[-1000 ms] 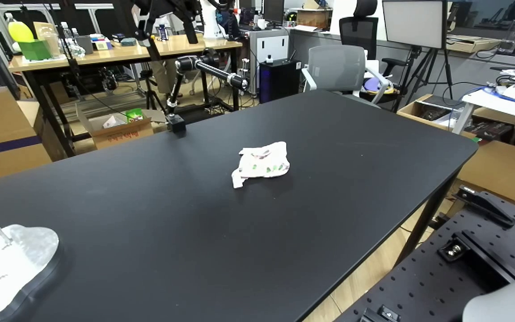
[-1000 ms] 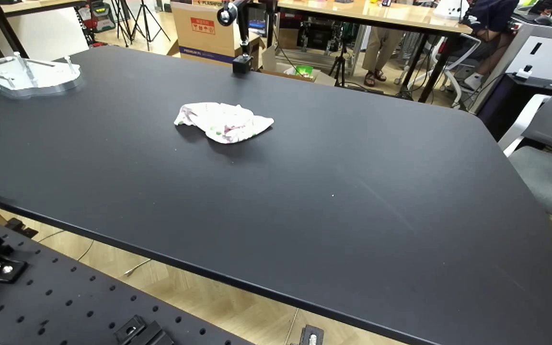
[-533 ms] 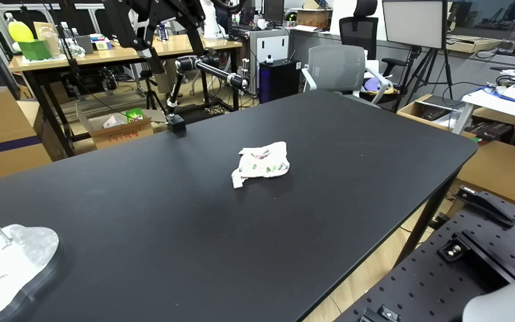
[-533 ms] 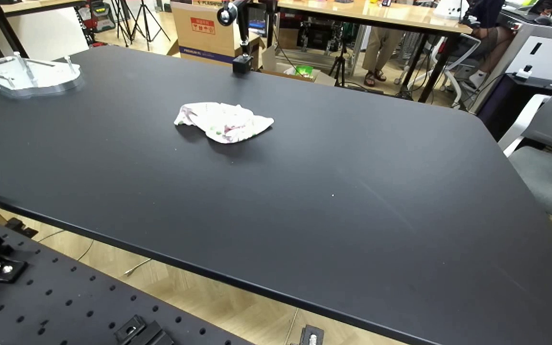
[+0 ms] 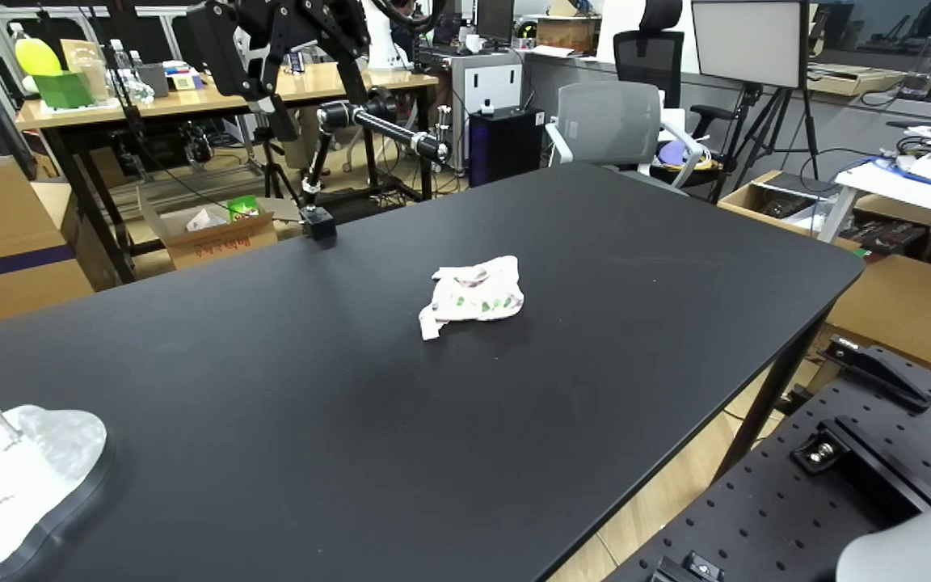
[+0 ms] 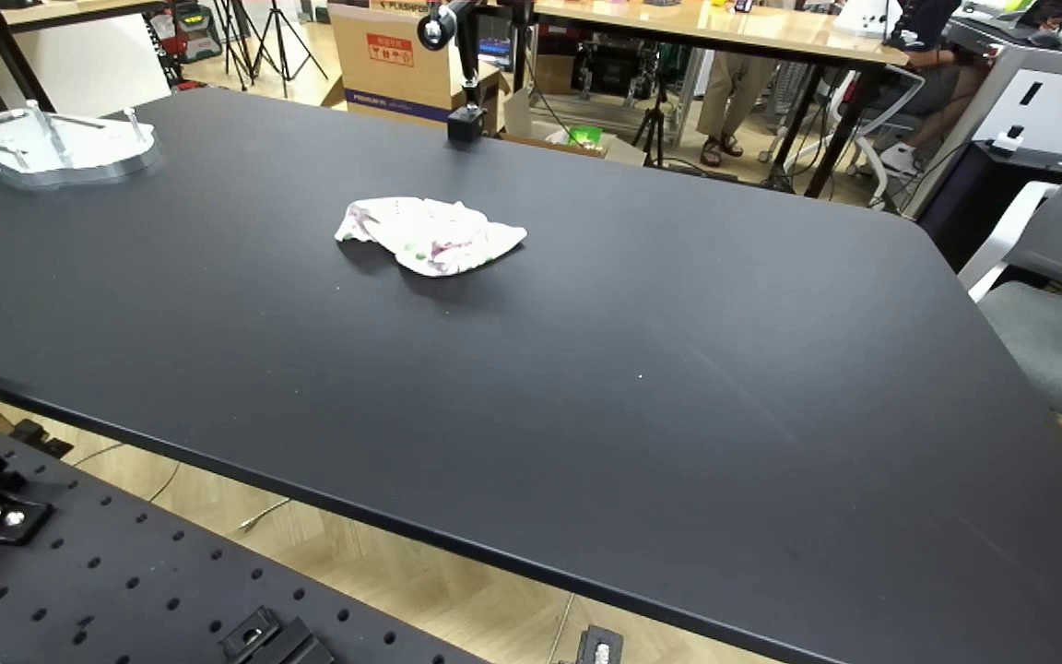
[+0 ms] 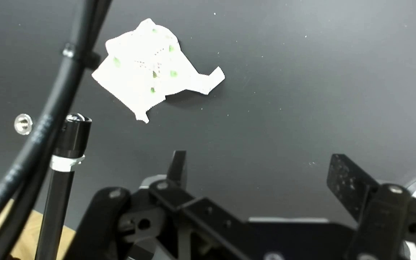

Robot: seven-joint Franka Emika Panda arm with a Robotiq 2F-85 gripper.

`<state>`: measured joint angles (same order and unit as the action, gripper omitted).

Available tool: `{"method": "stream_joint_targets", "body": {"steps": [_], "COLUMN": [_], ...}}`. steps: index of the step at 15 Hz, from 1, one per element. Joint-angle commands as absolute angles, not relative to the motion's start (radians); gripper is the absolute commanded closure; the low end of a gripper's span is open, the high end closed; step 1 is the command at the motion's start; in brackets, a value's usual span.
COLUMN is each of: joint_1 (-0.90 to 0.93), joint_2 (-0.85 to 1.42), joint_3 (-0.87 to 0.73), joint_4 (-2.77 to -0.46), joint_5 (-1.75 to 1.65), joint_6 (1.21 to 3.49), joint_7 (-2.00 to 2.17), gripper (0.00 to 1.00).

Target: Hang the cloth on the stand

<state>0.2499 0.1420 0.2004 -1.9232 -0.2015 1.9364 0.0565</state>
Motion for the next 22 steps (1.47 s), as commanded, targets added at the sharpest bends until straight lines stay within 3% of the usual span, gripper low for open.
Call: {"method": "stream_joint_targets", "body": {"steps": [1, 15, 22], "joint_1": [0.252, 0.171, 0.175], "joint_2": [0.136, 0.167, 0.18], "joint_3": [0.2, 0.065, 0.071], "joint_4": [-1.958, -2.316, -2.308], "joint_5": [-0.265, -0.419, -0.389], "joint_6": [2.001, 2.474, 2.476], "joint_7": [0.078, 0.346, 0.294], "gripper": [0.0, 0.0, 0.0]}}
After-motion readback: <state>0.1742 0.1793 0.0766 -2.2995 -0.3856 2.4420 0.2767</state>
